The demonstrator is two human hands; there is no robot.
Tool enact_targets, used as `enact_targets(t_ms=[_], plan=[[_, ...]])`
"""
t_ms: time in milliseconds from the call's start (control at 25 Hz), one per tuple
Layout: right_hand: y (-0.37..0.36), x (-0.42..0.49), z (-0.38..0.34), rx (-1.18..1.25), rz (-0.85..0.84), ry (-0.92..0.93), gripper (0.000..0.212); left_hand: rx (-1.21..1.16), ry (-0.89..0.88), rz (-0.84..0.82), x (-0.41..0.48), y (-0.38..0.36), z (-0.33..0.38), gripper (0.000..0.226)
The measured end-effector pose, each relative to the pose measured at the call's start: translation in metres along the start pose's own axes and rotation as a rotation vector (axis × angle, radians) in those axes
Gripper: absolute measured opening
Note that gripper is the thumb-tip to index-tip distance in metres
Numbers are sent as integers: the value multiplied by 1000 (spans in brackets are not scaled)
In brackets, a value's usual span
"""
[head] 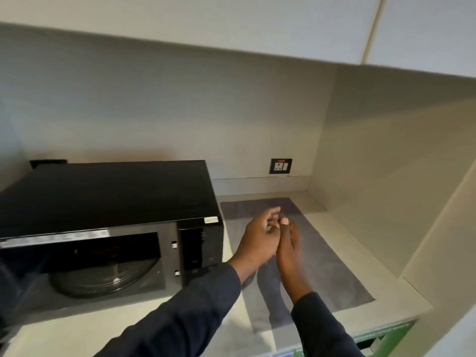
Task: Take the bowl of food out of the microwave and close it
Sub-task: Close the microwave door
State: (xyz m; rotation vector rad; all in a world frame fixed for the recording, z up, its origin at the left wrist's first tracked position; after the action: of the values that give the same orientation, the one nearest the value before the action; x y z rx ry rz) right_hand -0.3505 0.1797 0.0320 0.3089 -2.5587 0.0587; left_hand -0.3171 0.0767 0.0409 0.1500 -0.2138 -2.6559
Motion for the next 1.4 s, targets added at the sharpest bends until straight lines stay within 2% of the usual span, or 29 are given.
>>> enact_targets(t_ms=[200,360,480,640,840,960,1160,1240,1400], plan=[[-56,-33,-80,48,-48,121,33,85,-137,60,-74,90,37,42],[-117,-62,-118,-44,-189,151,40,208,-141,171,-124,182,46,48],[-158,-81,-126,-287,-351,166,58,346,-80,291,-156,255,40,54],[-194,-99,-123,-690,-532,229,78,591,84,449,-202,360,15,64],[-193,-100,-111,-835,-584,239,83,1078,302,587,-257,452,-20,57],[-191,-103,-109,-859,-609,261,85,1193,431,621,-288,479,-46,53],[-190,-104,-110,-850,-641,258,87,1127,442,640,-297,483,-54,46],[-190,-104,-109,-842,-656,249,88,1114,471,639,-296,480,-55,58],[-191,-105,-112,-859,-731,224,86,1154,623,550,-290,465,-63,101]])
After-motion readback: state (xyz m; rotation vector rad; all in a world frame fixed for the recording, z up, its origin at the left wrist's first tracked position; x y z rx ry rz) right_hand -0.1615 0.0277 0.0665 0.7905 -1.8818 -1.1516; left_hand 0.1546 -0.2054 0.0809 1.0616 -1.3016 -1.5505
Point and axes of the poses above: each hand's wrist, its own x-axis towards the middle knuckle, its own y-axis out of the back of the hand, z = x × y, the point moved 9 cm from there along x, towards the middle knuckle, and after that the axes turned 14 degrees about y, right-handed, at the moved point
